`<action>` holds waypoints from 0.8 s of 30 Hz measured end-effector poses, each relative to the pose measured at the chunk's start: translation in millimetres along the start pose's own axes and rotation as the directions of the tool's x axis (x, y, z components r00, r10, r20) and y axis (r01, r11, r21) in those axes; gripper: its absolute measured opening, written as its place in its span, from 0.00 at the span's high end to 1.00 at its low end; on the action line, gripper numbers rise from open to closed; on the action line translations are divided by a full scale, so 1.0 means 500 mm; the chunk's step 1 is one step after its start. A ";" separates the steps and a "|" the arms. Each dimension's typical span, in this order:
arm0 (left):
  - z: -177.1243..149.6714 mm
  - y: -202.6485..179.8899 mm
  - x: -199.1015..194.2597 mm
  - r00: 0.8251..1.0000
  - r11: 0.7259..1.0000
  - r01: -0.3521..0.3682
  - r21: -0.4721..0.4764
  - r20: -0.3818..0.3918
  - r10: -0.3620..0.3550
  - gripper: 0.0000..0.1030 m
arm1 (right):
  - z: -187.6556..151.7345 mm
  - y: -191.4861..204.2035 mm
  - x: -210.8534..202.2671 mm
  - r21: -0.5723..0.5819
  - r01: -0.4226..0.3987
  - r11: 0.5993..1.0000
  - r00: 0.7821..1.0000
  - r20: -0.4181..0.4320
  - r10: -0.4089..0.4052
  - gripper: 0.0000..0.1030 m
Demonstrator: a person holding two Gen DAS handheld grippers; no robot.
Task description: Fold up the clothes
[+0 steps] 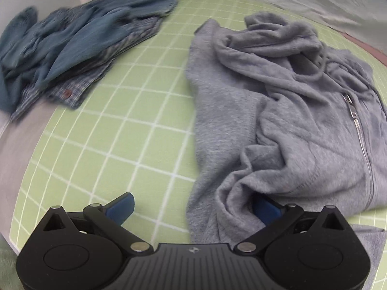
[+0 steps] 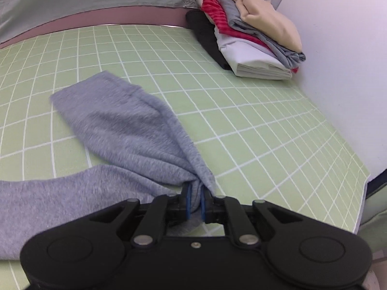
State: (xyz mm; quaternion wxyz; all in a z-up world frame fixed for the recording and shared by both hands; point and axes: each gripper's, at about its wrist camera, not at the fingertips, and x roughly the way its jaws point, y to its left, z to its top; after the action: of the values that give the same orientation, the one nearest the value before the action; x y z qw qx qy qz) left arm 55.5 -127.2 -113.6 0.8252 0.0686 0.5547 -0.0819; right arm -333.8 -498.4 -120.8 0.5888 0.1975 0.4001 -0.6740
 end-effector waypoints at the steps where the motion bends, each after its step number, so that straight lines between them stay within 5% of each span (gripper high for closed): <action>1: -0.001 -0.004 -0.001 1.000 1.000 0.004 0.008 0.000 -0.004 0.01 | -0.002 0.002 -0.007 -0.001 -0.013 1.000 1.000 0.002 0.013 0.87; 3: -0.002 -0.012 -0.003 1.000 1.000 0.011 0.023 0.001 -0.011 0.01 | -0.005 0.016 -0.030 -0.014 -0.049 0.999 0.999 0.023 0.049 0.76; 5: -0.003 -0.019 -0.005 1.000 0.999 0.018 0.038 0.002 -0.018 0.02 | -0.006 0.040 -0.061 -0.025 -0.123 0.992 0.990 0.058 0.125 0.53; 8: -0.007 0.002 -0.001 0.998 0.998 0.057 -0.013 -0.013 -0.057 0.05 | -0.006 0.088 -0.109 -0.055 -0.265 0.963 0.958 0.096 0.269 0.41; 11: -0.016 0.010 -0.003 0.994 0.994 0.102 -0.048 -0.025 -0.104 0.08 | -0.007 0.161 -0.145 -0.118 -0.413 0.903 0.899 0.105 0.425 0.30; 15: -0.029 -0.002 -0.010 0.990 0.990 0.136 -0.029 -0.019 -0.136 0.16 | -0.011 0.243 -0.171 -0.127 -0.608 0.784 0.786 0.044 0.616 0.27; 17: -0.035 -0.012 -0.015 0.990 0.990 0.141 -0.002 -0.007 -0.141 0.23 | -0.015 0.269 -0.175 -0.107 -0.656 0.747 0.750 0.021 0.662 0.25; 20: -0.039 -0.022 -0.022 0.987 0.987 0.157 0.035 0.018 -0.157 0.41 | -0.025 0.301 -0.178 -0.126 -0.656 0.745 0.750 0.001 0.661 0.24; 24: -0.036 -0.025 -0.030 0.983 0.982 0.174 0.071 0.042 -0.177 0.65 | -0.036 0.321 -0.175 -0.187 -0.608 0.771 0.786 -0.005 0.618 0.29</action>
State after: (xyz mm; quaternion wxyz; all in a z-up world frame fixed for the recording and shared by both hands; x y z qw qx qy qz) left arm 31.2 -135.1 -106.8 0.8251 0.0448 0.5355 -0.1746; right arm -164.8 -426.8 -116.0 0.8026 0.2444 0.3558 -0.4118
